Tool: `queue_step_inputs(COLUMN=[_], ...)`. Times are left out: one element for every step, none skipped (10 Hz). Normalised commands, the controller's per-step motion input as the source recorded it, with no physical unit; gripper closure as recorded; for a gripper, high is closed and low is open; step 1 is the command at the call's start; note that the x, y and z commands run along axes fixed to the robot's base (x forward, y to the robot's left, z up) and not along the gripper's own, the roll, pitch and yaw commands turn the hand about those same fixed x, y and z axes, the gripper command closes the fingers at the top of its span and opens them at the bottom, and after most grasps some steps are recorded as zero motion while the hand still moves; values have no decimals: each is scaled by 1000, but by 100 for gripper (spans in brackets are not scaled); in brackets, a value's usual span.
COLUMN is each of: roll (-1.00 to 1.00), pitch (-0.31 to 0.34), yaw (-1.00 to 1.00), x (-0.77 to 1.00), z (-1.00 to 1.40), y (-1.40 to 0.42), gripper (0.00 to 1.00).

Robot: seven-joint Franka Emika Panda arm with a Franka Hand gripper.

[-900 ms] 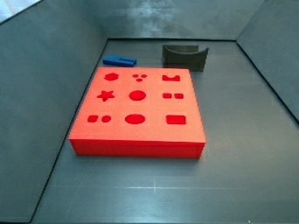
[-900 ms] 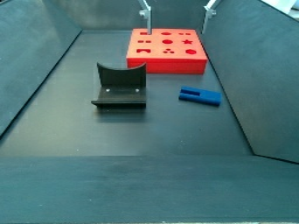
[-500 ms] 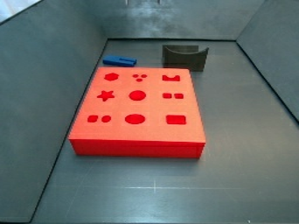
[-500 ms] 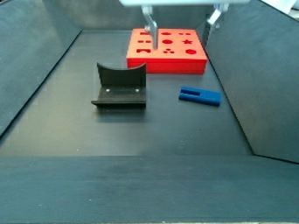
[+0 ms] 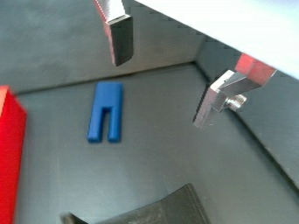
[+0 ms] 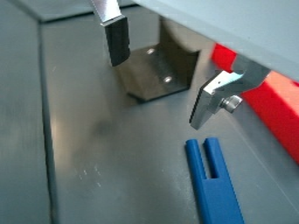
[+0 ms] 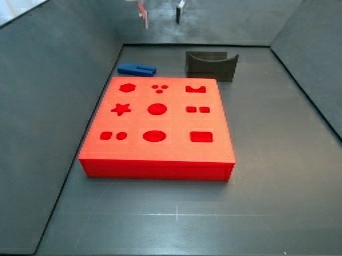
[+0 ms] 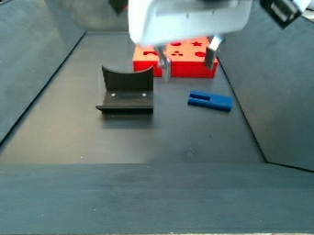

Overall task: Pick up the square-circle object. Move up. Rotate the square-circle object. Place the square-circle object on the fixture. Regrasp the square-circle object. Move to above the board. Insert the square-circle object.
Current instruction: Pick up the square-circle object.

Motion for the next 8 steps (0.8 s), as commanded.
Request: queue_step_inputs(roll=[0, 0, 0, 37, 79, 66, 11, 3], pitch=[11, 0, -10, 0, 0, -19, -59, -104], yaw=[863, 843, 777, 837, 891, 906, 871, 831], x=[0, 0, -46, -51, -51, -71, -91, -249], z=[-503, -451, -360, -426, -486, -417, -266, -291], y=[-274, -309, -391, -366, -343, -323, -326, -260], gripper=[0, 0, 0, 0, 0, 0, 0, 0])
